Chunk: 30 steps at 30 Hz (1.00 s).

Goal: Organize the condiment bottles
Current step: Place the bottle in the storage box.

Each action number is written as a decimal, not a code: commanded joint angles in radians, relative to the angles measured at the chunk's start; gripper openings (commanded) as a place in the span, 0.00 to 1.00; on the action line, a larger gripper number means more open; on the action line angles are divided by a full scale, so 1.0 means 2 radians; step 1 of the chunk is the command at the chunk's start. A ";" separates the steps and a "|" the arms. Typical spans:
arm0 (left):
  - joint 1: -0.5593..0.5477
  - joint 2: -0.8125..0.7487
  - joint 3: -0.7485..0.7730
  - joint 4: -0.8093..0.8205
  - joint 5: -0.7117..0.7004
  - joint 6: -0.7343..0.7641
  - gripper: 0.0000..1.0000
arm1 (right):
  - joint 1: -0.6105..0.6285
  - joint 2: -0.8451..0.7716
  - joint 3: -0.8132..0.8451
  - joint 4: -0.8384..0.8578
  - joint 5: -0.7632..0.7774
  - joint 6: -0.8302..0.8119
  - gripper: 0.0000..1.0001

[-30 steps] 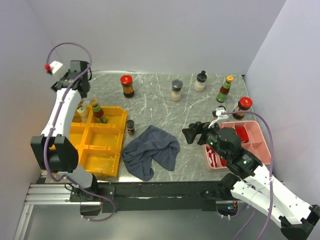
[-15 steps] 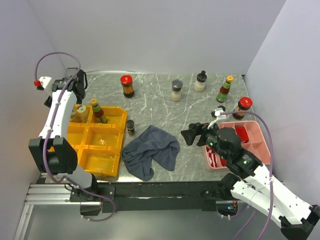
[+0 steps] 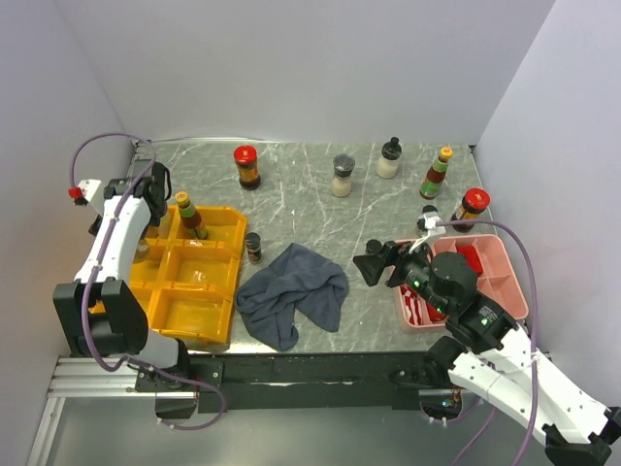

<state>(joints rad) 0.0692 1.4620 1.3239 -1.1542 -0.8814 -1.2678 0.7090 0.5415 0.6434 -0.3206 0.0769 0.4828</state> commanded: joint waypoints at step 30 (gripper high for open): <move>0.036 0.067 -0.012 0.057 -0.047 -0.053 0.09 | 0.002 -0.035 0.042 -0.011 0.012 0.009 0.93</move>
<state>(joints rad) 0.1104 1.5932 1.2835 -1.1172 -0.9291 -1.3941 0.7090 0.4957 0.6807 -0.3473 0.0788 0.4908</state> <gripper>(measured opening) 0.685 0.932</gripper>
